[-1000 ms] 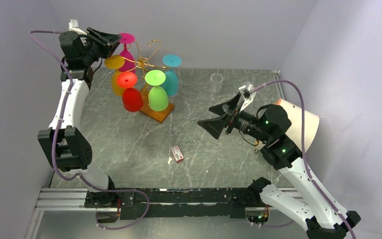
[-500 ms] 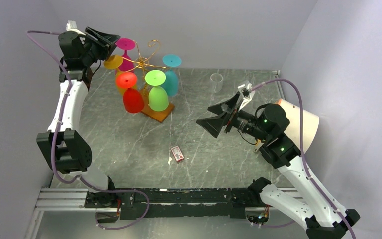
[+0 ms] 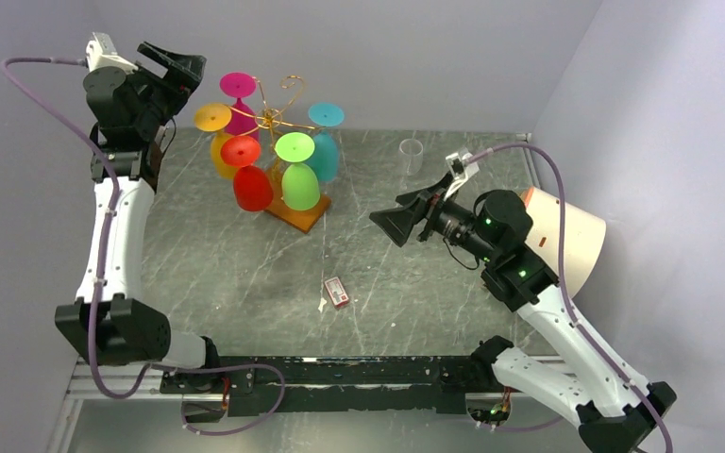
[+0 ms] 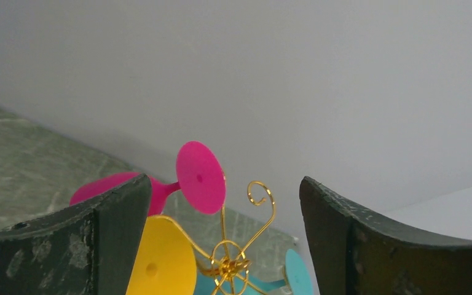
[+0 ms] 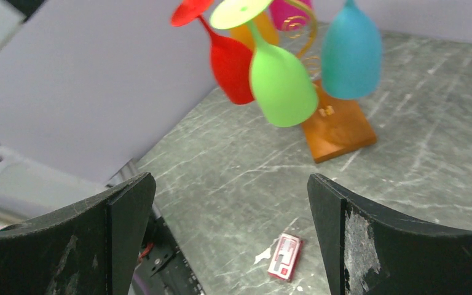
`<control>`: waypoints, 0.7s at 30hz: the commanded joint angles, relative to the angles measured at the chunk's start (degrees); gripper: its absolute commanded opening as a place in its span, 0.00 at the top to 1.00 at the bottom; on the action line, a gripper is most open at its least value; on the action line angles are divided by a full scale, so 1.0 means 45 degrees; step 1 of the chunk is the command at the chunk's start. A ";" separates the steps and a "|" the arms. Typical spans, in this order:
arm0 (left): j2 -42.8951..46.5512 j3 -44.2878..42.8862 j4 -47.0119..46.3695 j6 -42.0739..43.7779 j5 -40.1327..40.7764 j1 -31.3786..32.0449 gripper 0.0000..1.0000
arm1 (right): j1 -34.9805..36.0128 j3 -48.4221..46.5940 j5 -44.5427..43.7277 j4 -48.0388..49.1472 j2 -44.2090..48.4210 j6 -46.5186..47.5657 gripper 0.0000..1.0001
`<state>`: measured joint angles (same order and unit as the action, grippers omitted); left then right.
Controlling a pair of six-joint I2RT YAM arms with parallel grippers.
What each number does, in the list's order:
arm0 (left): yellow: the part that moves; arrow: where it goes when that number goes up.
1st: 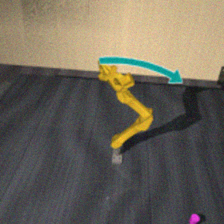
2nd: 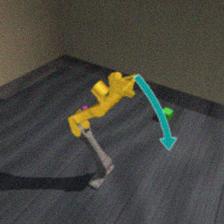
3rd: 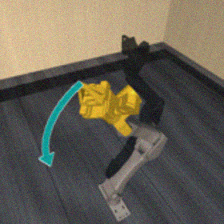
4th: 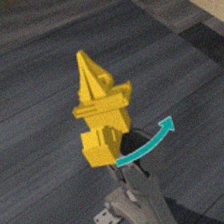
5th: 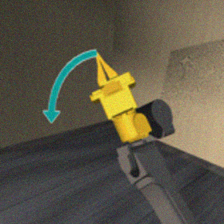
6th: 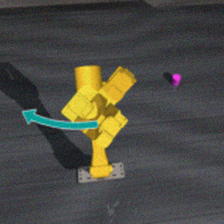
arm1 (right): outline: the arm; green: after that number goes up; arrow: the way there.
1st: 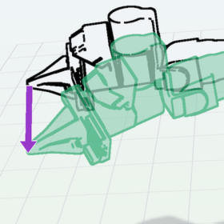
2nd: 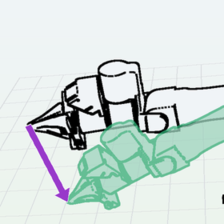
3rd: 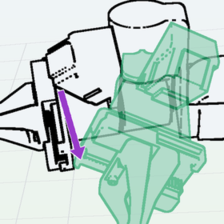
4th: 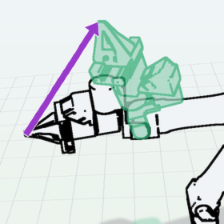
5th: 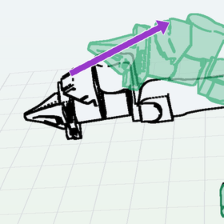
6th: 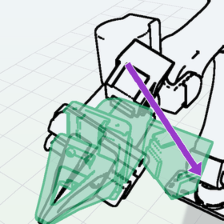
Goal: Place the wine glass upside down on the wine glass rack
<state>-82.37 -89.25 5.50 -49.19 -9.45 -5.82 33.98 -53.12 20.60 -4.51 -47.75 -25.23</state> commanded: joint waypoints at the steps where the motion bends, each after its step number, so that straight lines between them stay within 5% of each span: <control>1: 0.1387 0.0830 0.0206 0.2100 0.1020 -0.0073 0.02 | 0.0009 -0.0287 -0.2350 -0.0309 -0.0571 0.0246 0.00; 7: 0.3755 0.2731 0.0821 0.4521 0.0746 -0.0068 0.00 | -0.0015 -0.1253 -0.5286 -0.1150 -0.2001 0.1339 0.00; 12: 0.6521 0.6095 0.0570 0.4523 0.0044 -0.0056 0.00 | -0.0179 -0.1893 -0.7440 -0.0696 -0.3534 0.2520 0.03; 21: 0.9744 0.9617 0.1331 0.5377 0.0281 0.0003 0.01 | -0.0687 -0.3948 -0.7857 -0.0343 -0.7063 0.5658 0.27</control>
<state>-42.02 -48.03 9.39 -28.62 -7.27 -5.80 32.14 -65.17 -12.05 -6.37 -74.37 -7.97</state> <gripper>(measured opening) 0.994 0.788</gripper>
